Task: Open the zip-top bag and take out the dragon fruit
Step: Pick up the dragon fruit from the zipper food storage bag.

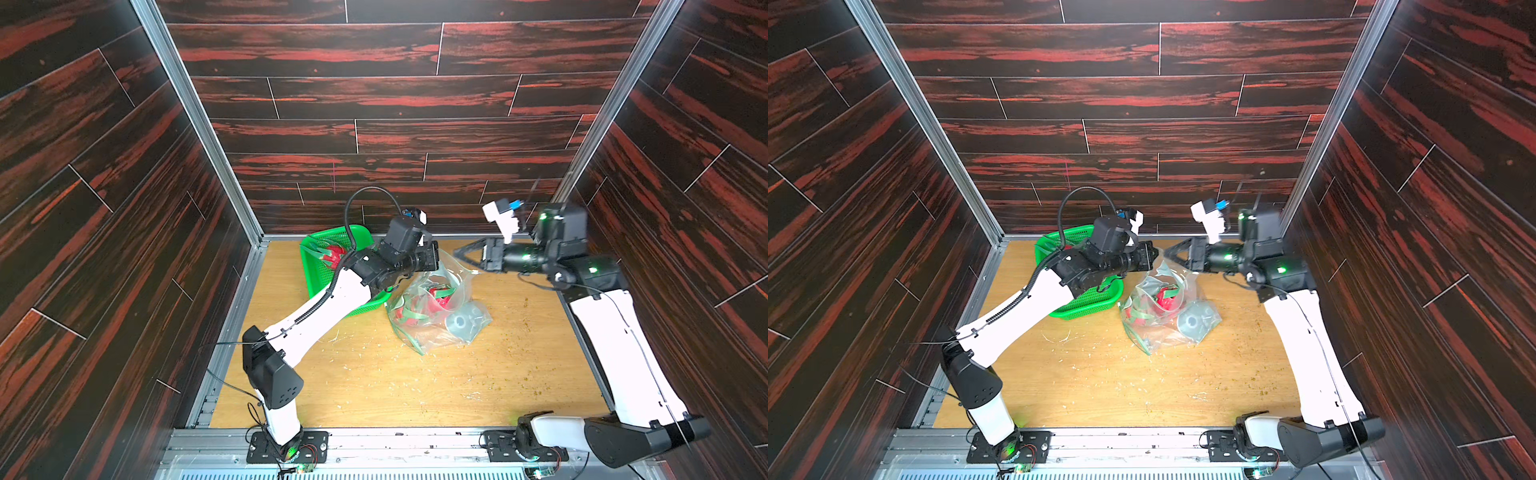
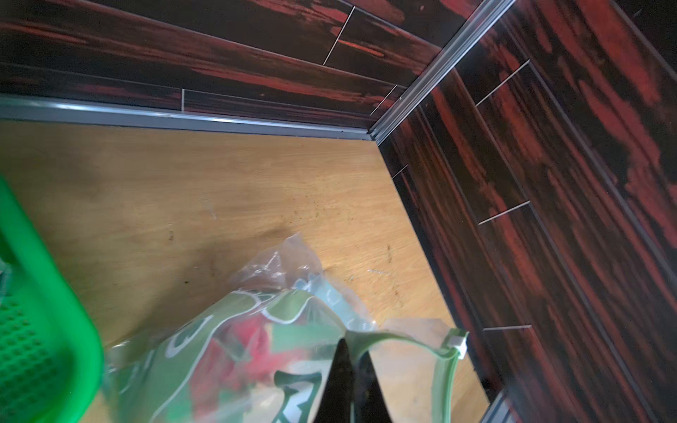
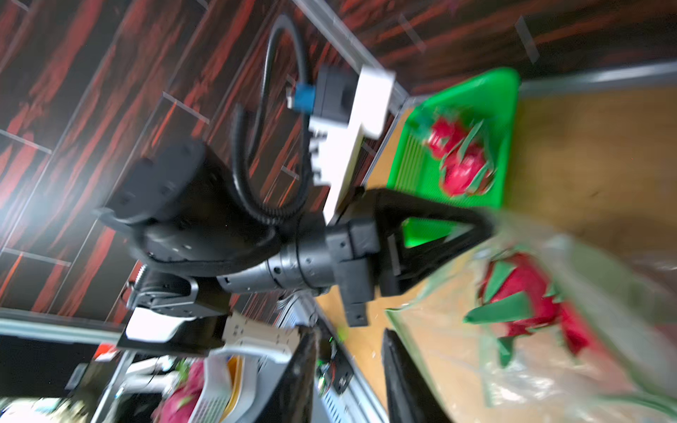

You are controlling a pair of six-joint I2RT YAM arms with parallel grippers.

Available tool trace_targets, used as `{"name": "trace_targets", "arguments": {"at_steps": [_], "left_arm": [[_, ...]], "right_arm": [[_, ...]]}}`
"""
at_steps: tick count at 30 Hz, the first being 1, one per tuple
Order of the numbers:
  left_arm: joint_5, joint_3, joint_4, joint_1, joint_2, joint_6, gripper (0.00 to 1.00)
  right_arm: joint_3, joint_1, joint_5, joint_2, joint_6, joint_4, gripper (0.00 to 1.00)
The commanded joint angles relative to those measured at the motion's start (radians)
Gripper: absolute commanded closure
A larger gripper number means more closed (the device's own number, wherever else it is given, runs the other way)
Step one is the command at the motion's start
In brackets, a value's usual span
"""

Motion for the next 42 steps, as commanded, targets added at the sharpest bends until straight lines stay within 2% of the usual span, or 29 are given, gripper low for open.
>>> {"name": "trace_targets", "arguments": {"at_steps": [1,8,15,21,25,31,42], "left_arm": [[-0.035,0.038,0.110,-0.004,-0.019,-0.060,1.00],[-0.036,-0.004,0.120,-0.003,-0.063,-0.064,1.00],[-0.017,-0.045,0.124,0.002,-0.083,-0.046,1.00],[0.018,-0.066,0.119,0.009,-0.088,-0.013,1.00],[0.037,-0.094,0.131,0.016,-0.096,-0.020,1.00],[0.051,-0.141,0.150,0.026,-0.115,-0.021,1.00],[0.017,-0.217,0.166,0.026,-0.137,0.001,1.00]], "right_arm": [[-0.050,0.026,0.025,0.019,-0.006,-0.019,0.68],[-0.135,0.035,0.122,0.055,-0.087,-0.045,0.69],[-0.175,0.042,0.197,0.092,-0.089,-0.018,0.69],[-0.188,0.101,0.325,0.135,-0.078,-0.014,0.69],[-0.199,0.135,0.343,0.168,-0.062,0.006,0.68],[-0.234,0.163,0.355,0.204,-0.035,0.036,0.60],[-0.236,0.220,0.378,0.245,-0.035,-0.013,0.56]]}}
